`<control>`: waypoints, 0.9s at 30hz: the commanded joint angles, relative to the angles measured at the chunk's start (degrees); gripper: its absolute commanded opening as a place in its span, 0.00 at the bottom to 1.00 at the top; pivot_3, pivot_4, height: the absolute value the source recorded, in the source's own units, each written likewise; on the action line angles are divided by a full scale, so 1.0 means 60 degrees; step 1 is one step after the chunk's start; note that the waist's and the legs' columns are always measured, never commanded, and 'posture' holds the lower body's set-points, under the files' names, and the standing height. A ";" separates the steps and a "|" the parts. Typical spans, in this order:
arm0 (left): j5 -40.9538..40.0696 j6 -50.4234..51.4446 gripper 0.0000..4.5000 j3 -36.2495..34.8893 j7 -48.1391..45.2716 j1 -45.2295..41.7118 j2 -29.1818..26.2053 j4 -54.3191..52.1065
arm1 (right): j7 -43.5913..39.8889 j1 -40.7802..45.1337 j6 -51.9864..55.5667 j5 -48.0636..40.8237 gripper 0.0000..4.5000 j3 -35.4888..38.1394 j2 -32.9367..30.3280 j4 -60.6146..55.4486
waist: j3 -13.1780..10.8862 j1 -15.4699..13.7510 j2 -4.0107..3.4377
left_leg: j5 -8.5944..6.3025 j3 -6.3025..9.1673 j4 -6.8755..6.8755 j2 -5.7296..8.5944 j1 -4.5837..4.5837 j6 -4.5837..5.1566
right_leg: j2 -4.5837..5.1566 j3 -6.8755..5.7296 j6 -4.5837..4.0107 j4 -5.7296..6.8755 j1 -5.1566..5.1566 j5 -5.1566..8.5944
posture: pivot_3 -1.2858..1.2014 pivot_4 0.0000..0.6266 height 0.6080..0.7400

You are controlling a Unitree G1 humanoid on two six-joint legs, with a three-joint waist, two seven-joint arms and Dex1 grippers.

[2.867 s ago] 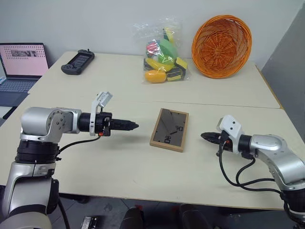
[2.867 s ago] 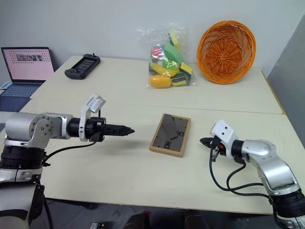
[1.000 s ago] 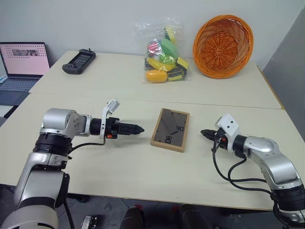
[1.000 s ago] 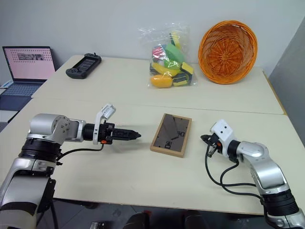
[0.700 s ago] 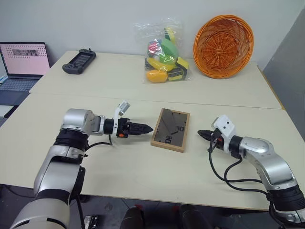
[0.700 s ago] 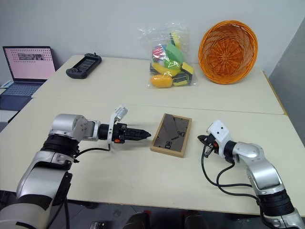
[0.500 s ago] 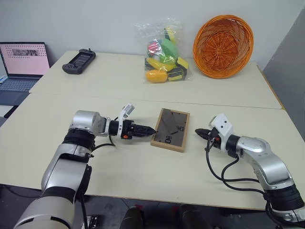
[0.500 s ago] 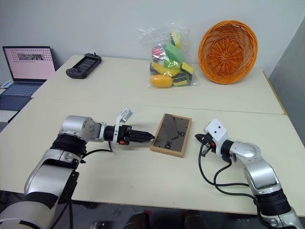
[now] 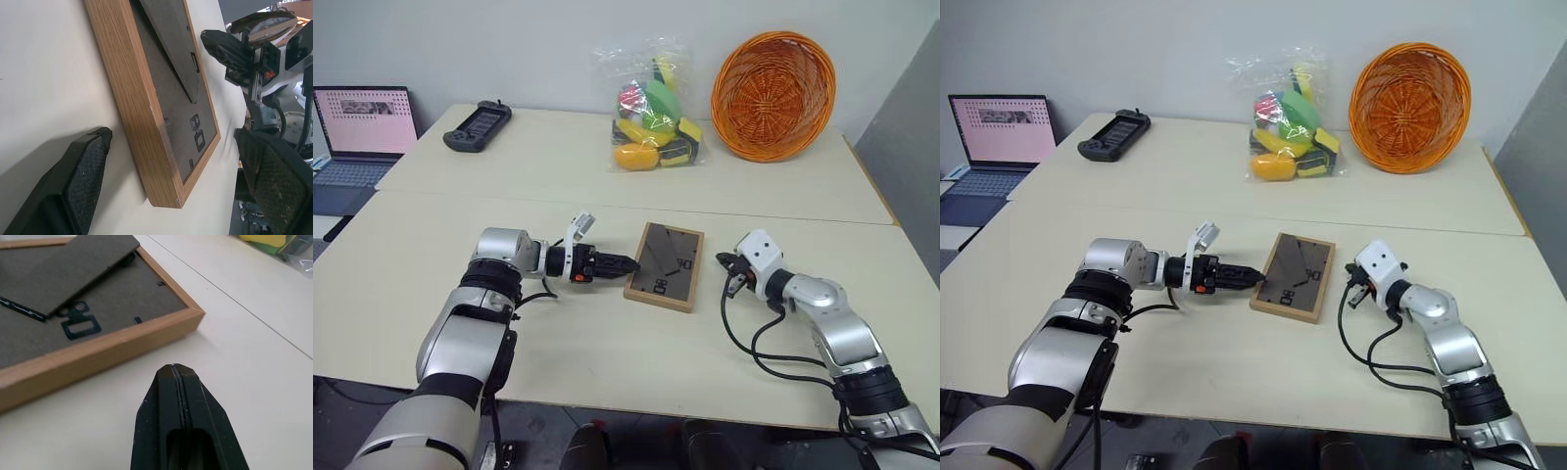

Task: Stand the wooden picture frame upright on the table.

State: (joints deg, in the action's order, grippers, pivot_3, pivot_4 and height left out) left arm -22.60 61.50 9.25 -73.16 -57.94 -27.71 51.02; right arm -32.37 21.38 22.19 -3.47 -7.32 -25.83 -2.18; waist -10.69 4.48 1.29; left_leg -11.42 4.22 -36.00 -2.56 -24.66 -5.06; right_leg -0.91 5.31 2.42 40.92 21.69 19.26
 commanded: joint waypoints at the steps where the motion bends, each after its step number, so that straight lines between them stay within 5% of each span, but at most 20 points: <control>1: 0.0076 0.0264 0.96 -0.0108 0.0007 -0.0034 0.0120 -0.0073 | 0.0190 0.0307 -0.0014 -0.0015 0.00 -0.0137 0.0457 -0.0314 | 0.0000 0.0006 0.0000 | 0.0000 0.0001 0.0000 0.0000 0.0000 0.0000 | 0.0000 -0.0001 0.0000 0.0000 0.0000 0.0000 | 0.52 0.24 1.00; 17: -0.0823 0.2675 0.96 0.0164 -0.0591 0.0808 -0.0124 -0.2322 | 0.0524 0.0511 0.0031 0.0109 0.00 -0.0325 0.1049 -0.0201 | 0.0000 0.0028 0.0000 | 0.0001 0.0007 0.0003 -0.0003 -0.0001 -0.0002 | 0.0001 -0.0006 -0.0001 0.0006 0.0003 0.0000 | 0.52 0.24 1.00; 27: -0.0870 0.2481 0.96 -0.0189 -0.0158 0.0731 -0.0201 -0.2023 | -0.0403 0.0293 -0.0295 -0.0050 0.00 0.0615 -0.0963 -0.0397 | 0.0000 0.0029 0.0000 | 0.0000 0.0004 0.0003 0.0001 -0.0001 0.0000 | 0.0003 -0.0004 -0.0001 0.0003 0.0003 0.0000 | 0.52 0.24 1.00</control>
State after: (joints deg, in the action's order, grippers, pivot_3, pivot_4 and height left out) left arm -26.85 76.86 9.35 -74.20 -53.01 -28.19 39.08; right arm -32.75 23.31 22.36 -3.35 -5.96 -29.16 -2.46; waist -10.70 4.66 1.29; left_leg -11.42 4.25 -35.99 -2.57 -24.66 -5.06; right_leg -0.91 5.28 2.41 40.94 21.71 19.26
